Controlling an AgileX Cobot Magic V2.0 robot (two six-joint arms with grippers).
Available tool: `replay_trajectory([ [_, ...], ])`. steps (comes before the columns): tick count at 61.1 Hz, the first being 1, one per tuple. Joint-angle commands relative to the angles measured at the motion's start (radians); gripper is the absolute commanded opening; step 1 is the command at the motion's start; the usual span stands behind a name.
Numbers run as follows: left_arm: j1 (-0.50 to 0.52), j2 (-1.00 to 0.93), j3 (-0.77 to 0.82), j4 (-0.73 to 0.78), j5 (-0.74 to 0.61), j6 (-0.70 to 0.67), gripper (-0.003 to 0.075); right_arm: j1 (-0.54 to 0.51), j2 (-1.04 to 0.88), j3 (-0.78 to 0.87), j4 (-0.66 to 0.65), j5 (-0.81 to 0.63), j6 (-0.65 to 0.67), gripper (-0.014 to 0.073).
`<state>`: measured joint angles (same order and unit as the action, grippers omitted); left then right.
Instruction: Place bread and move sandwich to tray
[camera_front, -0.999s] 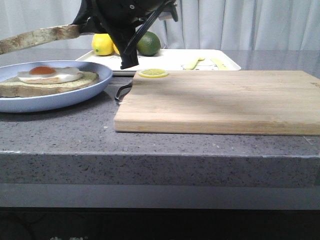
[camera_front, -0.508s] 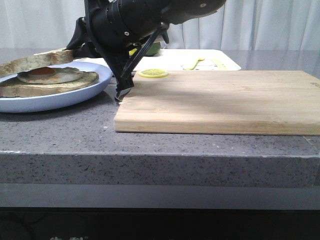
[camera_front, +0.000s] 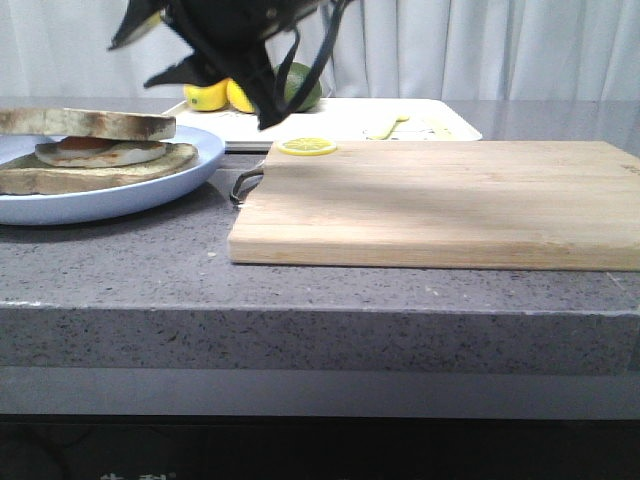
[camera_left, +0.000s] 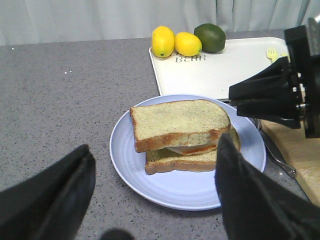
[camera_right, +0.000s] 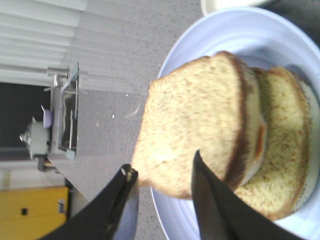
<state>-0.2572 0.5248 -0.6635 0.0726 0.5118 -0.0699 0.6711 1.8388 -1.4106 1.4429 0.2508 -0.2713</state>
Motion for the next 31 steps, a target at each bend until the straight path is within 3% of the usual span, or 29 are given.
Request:
replay_trajectory([
  [1,-0.008,0.011,-0.027,0.003,-0.078,-0.002,0.0491,-0.014,-0.115,0.003,-0.105,0.019,-0.008,0.0300],
  [10,-0.008,0.011,-0.027,0.003,-0.078,-0.002,0.0491,-0.050,-0.249,0.089,-0.381,0.078,-0.008,0.0300],
  [31,-0.008,0.011,-0.027,0.003,-0.078,-0.002,0.0491,-0.111,-0.521,0.139,-0.902,0.425,-0.003,0.0300],
])
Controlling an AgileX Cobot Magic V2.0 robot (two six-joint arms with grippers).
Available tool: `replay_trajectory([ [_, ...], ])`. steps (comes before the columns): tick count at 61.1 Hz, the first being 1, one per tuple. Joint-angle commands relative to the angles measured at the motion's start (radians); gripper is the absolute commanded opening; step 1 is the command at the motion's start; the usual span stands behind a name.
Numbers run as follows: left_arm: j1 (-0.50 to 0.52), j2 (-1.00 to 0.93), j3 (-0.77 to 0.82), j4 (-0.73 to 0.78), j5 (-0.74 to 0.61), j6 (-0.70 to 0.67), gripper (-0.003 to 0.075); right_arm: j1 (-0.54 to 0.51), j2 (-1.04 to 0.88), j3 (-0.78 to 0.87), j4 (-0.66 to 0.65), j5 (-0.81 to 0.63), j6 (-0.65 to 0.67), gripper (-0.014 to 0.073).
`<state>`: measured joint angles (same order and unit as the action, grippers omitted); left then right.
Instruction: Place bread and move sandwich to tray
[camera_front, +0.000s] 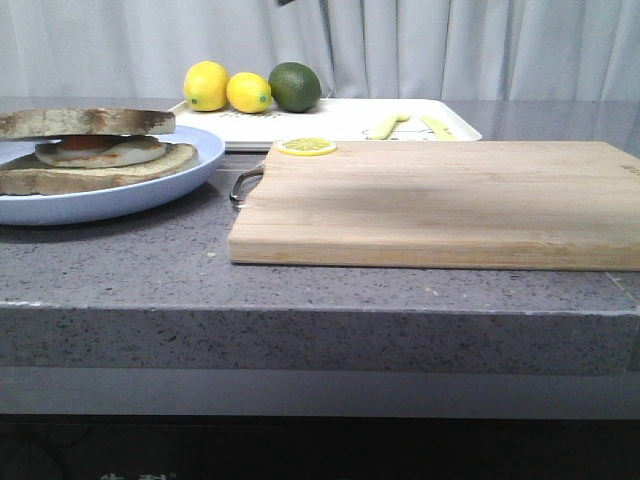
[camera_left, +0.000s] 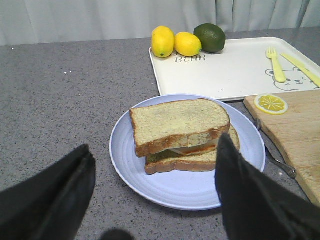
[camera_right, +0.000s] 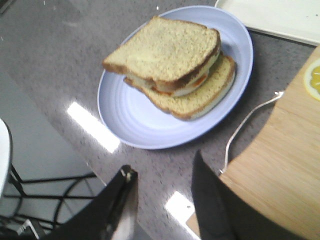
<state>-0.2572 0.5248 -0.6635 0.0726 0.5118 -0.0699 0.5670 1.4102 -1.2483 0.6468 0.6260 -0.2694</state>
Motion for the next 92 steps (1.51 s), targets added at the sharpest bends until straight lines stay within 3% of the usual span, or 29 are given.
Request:
replay_trajectory([
  [1,-0.008,0.011,-0.027,0.003,-0.078,-0.002,0.0491,-0.006,-0.102,-0.023,-0.124,0.073,-0.005,0.0300],
  [15,-0.008,0.011,-0.027,0.003,-0.078,-0.002,0.0491,-0.006,-0.282,-0.015,-0.394,0.229,0.090,0.0297],
  [35,-0.008,0.011,-0.027,0.003,-0.046,-0.002,0.0491,-0.006,-0.540,0.157,-0.523,0.170,0.098,0.0297],
  [49,-0.008,0.011,-0.032,0.003,0.030,-0.002,0.0491,-0.006,-0.693,0.289,-0.537,0.084,0.098,0.0297],
  [71,0.012,0.189,-0.218,0.095,0.363,-0.013,0.0491,-0.006,-0.733,0.329,-0.537,0.084,0.098,0.0297],
  [83,0.101,0.395,-0.321,0.107,0.423,-0.013,0.0491,-0.006,-0.733,0.329,-0.537,0.084,0.098,0.0297],
  [92,0.198,0.558,-0.417,0.009,0.471,0.020,0.0491,-0.006,-0.733,0.329,-0.537,0.084,0.098,0.0297],
])
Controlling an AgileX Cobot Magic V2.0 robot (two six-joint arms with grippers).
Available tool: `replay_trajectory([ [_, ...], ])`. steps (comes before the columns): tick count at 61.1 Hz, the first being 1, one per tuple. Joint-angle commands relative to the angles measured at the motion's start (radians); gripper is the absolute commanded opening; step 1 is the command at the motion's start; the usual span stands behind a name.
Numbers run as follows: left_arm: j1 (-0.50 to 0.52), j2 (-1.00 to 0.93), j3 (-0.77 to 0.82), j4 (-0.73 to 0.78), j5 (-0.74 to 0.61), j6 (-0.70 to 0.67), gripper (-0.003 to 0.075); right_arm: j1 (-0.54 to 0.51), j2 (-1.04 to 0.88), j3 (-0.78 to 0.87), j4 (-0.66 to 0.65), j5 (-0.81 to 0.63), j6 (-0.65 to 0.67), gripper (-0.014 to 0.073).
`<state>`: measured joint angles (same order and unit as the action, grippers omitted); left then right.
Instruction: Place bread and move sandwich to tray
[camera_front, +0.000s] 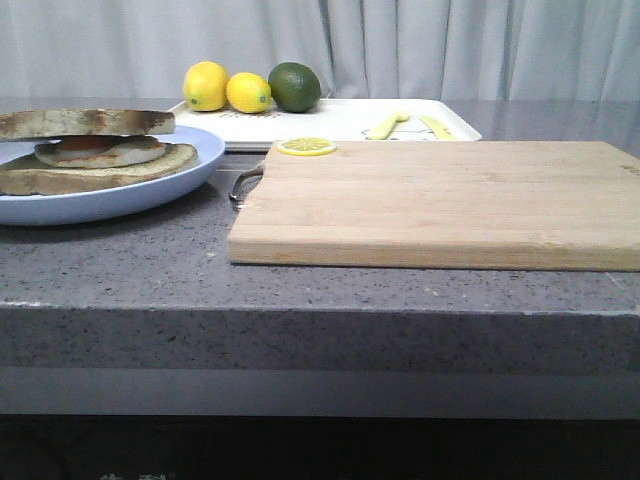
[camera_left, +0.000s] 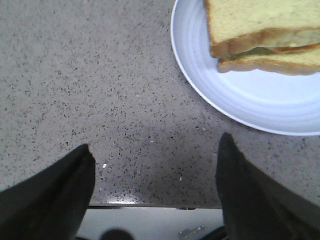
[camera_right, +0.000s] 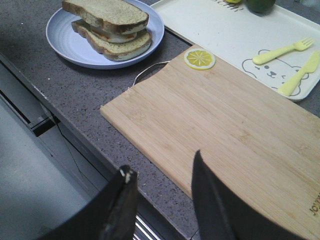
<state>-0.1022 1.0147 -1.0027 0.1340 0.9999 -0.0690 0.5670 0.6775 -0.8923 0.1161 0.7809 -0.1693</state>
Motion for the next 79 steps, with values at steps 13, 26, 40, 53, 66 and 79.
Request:
replay_trajectory([
  [13,0.191,0.289,-0.203,-0.339,0.005,0.210,0.0491,-0.006,-0.001,-0.027,-0.007,-0.071,-0.003,0.0297],
  [26,0.265,0.435,-0.286,-0.407,0.003,0.240,0.0491,-0.006,-0.001,-0.027,-0.007,-0.071,-0.003,0.0297],
  [40,0.270,0.537,-0.325,-0.507,0.003,0.301,0.0491,-0.006,-0.001,-0.027,-0.007,-0.071,-0.003,0.0297],
  [53,0.268,0.591,-0.327,-0.562,-0.009,0.311,0.0491,-0.006,-0.001,-0.027,-0.007,-0.071,-0.003,0.0297],
  [66,0.268,0.632,-0.327,-0.639,-0.012,0.362,0.0479,-0.006,-0.001,-0.027,-0.007,-0.071,-0.003,0.0297],
  [79,0.268,0.656,-0.327,-0.650,-0.012,0.362,0.0283,-0.006,-0.001,-0.027,-0.007,-0.071,-0.003,0.0297],
])
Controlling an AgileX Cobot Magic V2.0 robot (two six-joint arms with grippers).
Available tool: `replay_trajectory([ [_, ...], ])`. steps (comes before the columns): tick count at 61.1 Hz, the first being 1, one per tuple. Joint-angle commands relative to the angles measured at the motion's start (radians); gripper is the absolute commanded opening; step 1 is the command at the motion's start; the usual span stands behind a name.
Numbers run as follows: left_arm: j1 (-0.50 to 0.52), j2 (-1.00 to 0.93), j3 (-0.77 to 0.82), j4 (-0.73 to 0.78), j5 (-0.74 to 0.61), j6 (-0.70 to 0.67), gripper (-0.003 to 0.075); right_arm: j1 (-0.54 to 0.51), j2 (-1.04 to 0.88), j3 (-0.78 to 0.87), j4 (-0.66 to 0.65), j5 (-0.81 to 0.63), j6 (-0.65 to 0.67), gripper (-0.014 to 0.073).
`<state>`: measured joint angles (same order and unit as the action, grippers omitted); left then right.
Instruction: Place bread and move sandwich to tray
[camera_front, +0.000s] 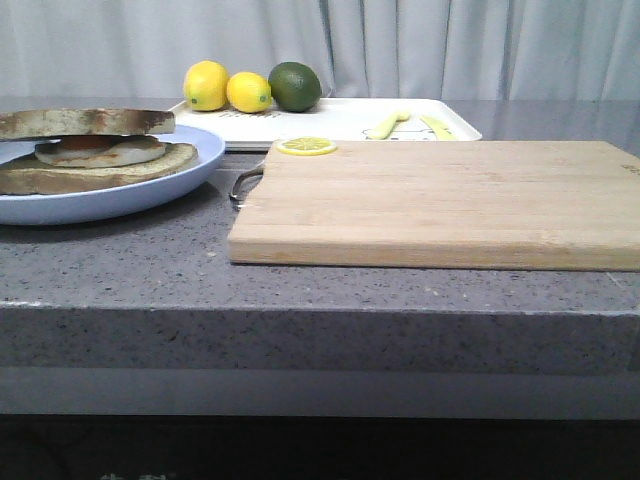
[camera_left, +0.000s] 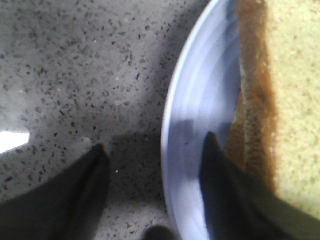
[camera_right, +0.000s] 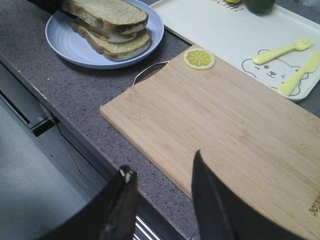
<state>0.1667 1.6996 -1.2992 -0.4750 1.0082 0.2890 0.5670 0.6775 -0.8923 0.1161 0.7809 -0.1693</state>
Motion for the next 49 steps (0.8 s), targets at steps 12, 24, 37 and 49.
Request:
replay_trajectory([
  [12,-0.001,-0.021,-0.030,-0.044,-0.020,0.004,0.0099,-0.006,-0.001,-0.027,-0.007,-0.071,-0.003,0.0297],
  [24,-0.001,-0.021,-0.030,-0.053,-0.014,0.004,-0.0020,-0.006,-0.001,-0.027,-0.007,-0.071,-0.003,0.0297],
  [37,-0.001,-0.031,-0.032,-0.058,-0.014,0.004,-0.0020,-0.006,-0.001,-0.027,-0.007,-0.071,-0.003,0.0297],
  [49,-0.001,-0.060,-0.039,-0.083,-0.022,0.006,-0.0020,-0.006,-0.001,-0.027,-0.007,-0.071,-0.003,0.0297],
])
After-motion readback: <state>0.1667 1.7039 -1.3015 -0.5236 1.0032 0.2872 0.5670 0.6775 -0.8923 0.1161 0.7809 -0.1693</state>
